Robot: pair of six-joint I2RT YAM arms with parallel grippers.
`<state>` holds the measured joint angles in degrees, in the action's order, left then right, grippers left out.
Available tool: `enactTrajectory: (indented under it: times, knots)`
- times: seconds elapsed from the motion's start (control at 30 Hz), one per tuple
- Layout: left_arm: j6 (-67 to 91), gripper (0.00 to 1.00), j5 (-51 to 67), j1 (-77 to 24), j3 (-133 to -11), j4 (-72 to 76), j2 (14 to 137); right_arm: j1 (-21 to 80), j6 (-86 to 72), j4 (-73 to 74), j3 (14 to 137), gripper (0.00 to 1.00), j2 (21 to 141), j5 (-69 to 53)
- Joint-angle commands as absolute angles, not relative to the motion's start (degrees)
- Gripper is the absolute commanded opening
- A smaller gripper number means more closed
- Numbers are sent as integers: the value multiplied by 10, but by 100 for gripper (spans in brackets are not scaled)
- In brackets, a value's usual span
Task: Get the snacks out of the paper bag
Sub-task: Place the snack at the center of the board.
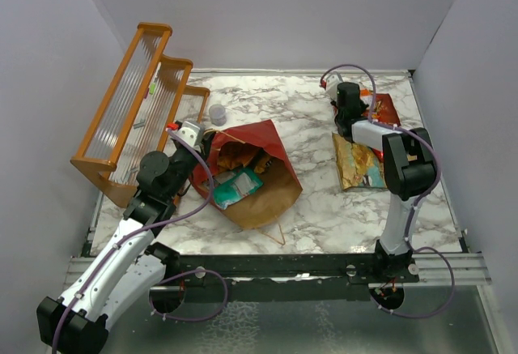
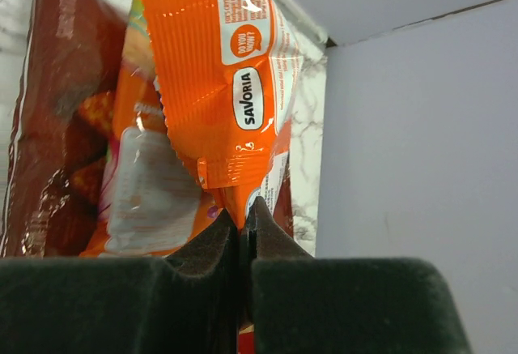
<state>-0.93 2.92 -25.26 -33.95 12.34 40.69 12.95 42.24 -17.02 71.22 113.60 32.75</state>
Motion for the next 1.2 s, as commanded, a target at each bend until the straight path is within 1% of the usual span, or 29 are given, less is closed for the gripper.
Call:
enactTrajectory:
  times: [0.0, 0.17, 0.2, 0.27, 0.4, 0.47, 0.53, 0.67, 0.77, 0.83, 0.93, 1.03, 1.17]
  knots:
    - [-14, 0, 11, -251, -351, 125, 407, 136, 392, -155, 690, 1, 1133, 319]
    - [-14, 0, 10, -251, -351, 125, 407, 137, 360, -111, 700, 1, 1150, 278]
    - [-15, 0, 9, -251, -351, 125, 406, 138, 357, -110, 699, 2, 1149, 263]
    - [-15, 0, 7, -251, -350, 124, 405, 138, 350, -108, 698, 7, 1145, 241]
    - [-15, 0, 8, -251, -351, 124, 405, 138, 323, -91, 702, 23, 1122, 204]
    - [-15, 0, 8, -251, -351, 124, 404, 138, 306, -91, 697, 37, 1103, 191]
    - [-14, 0, 8, -251, -351, 123, 404, 138, 289, -87, 692, 48, 1077, 179]
    - [-13, 0, 9, -251, -351, 123, 402, 138, 239, -84, 673, 61, 1008, 151]
    - [-12, 0, 10, -251, -350, 123, 400, 138, 192, -90, 647, 65, 943, 113]
    - [-11, 0, 10, -251, -350, 123, 398, 138, 157, -104, 618, 68, 896, 61]
    - [-11, 0, 13, -251, -350, 123, 397, 138, 86, -152, 554, 69, 817, -57]
    - [-11, 0, 12, -251, -350, 122, 396, 141, 39, -233, 468, 69, 758, -186]
    - [-11, 0, 12, -251, -348, 125, 392, 172, 16, -295, 396, 69, 694, -300]
